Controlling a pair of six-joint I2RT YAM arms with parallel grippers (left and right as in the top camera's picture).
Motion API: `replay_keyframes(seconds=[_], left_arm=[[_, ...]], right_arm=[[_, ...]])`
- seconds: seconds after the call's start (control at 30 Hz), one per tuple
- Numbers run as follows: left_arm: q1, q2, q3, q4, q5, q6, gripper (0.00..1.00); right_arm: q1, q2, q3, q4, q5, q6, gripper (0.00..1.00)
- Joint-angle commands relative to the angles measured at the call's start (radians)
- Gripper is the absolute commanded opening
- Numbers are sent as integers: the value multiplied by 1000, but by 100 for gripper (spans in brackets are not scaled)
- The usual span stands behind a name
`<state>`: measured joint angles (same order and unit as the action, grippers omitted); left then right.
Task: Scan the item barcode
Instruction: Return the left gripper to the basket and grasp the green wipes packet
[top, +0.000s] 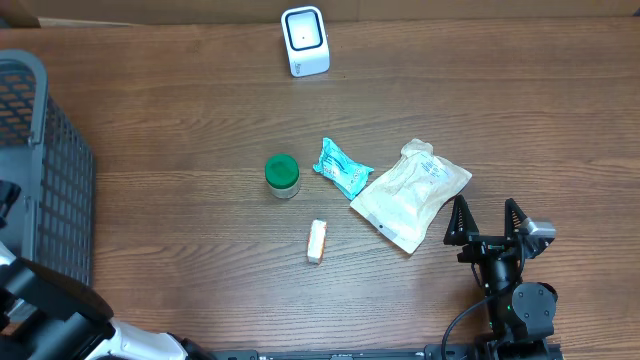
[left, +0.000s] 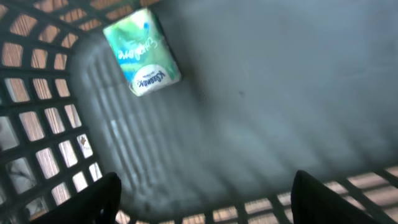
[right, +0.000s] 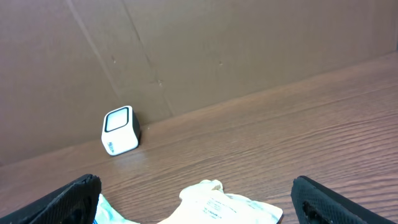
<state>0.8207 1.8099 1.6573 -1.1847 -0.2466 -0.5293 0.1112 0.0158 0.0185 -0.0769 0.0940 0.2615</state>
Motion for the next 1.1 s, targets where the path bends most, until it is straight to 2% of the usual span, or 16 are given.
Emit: replay_keyframes(seconds=[0.0,0.1,0.17,0.5,0.67,0.77,0.8,0.97,1.0,1.07], left_arm=[[13,23,-122,97,-83,-30,73],[24,23,-204,208,-82,-5,85],[36,23,-251,277,-82,38,86],[127,36,-295,431,-77,119,81],[169,91,-295,487,-16,189,77],[169,145,-295,503,-14,193,68],[169,162,-295,505,-14,193,52],[169,200,-295,504,-15,193,15],[169,199,-295,504,-15,193,4],[169,197,-293,499,-14,193,4]], right_arm=[[-1,-3,-10,4,10,-4,100],[-1,-3,-10,5,10,-4,100],[-1,-3,-10,5,10,-4,100],[-1,-3,-10,4,10,-4,100],[-1,-3,-10,4,10,-4,100],[-1,-3,-10,5,10,-4,100],[-1,-3,-10,5,10,-4,100],[-1,-3,-10,5,10,-4,100],[-1,-3,-10,5,10,-4,100],[-1,-3,-10,5,10,-4,100]])
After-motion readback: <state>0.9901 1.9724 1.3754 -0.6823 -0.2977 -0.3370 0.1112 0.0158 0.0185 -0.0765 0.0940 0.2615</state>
